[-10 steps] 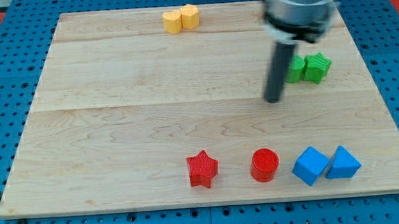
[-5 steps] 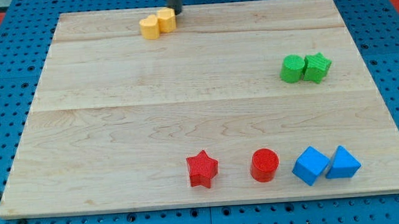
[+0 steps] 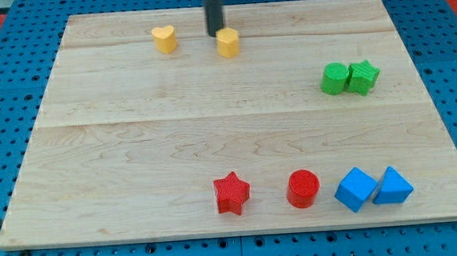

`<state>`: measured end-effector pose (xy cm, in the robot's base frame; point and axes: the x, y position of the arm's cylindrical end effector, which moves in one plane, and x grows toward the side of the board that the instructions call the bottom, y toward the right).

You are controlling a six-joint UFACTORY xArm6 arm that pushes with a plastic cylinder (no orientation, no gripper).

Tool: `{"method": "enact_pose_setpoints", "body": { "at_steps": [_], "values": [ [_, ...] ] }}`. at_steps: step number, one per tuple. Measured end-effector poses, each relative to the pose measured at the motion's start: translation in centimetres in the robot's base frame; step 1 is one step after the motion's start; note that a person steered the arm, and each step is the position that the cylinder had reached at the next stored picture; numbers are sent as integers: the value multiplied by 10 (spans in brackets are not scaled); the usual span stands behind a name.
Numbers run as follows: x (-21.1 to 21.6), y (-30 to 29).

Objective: Keep yellow hexagon on left side of green circle

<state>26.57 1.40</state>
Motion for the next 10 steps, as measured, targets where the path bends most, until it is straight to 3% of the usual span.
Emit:
{"method": "enact_pose_setpoints", "body": {
  "at_steps": [1,2,4,6,7,8,9,10],
  "values": [
    [-3,8],
    [38,11],
    [55,-40],
    [72,27],
    [51,-36],
    [58,-76],
    [78,-62],
    [79,6]
  ]
}}
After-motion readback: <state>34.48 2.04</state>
